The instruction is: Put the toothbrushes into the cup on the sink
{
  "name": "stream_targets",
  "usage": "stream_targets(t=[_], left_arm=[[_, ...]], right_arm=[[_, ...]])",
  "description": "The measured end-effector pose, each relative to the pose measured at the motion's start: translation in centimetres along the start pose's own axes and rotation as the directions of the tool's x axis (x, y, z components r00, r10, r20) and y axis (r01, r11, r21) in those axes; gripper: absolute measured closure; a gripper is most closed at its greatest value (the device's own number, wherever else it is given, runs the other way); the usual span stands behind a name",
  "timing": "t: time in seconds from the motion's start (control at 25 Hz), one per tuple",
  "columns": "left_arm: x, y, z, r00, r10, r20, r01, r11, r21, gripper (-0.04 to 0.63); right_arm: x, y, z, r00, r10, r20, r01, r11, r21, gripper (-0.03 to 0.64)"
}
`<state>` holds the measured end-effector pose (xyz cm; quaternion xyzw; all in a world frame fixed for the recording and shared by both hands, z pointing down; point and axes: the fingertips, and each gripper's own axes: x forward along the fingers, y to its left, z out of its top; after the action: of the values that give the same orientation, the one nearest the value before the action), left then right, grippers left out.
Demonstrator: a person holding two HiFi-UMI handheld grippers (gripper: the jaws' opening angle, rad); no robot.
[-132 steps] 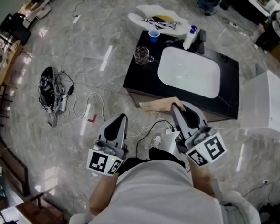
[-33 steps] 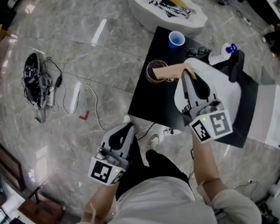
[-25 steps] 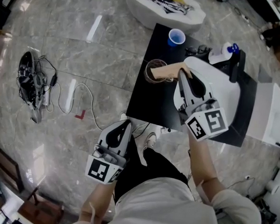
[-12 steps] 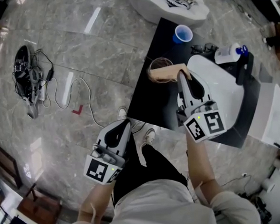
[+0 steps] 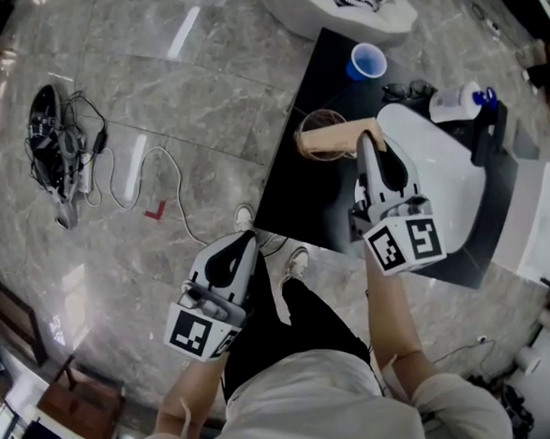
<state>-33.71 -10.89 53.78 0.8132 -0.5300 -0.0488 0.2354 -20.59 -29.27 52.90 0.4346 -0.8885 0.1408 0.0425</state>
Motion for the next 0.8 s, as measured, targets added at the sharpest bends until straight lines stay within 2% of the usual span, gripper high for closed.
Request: stream_targets(t=[0.24, 0.44, 0.8], left_arm=[[0.2, 0.1, 0.4, 1.0, 0.001, 0.014, -0.001, 1.0, 0.008, 0.592], [0.2, 0.1, 0.6, 1.0, 0.01, 0.022, -0.011, 1.0, 0.008, 0.592], [0.5, 0.0, 0.8, 1.0, 0.015, 0.027, -0.015, 1.0, 0.009, 0.592]], right_arm=[[0.1, -0.5, 0.3, 1.0, 0.001, 0.006, -0.001, 1.0, 0.007, 0.556], [0.0, -1.0, 0.3, 1.0, -0.006, -0.001, 0.006, 1.0, -0.005, 0.487], [-0.4, -1.9, -0.2, 0.999, -0.017, -0.027, 0.017, 1.0, -0.009, 0.433]])
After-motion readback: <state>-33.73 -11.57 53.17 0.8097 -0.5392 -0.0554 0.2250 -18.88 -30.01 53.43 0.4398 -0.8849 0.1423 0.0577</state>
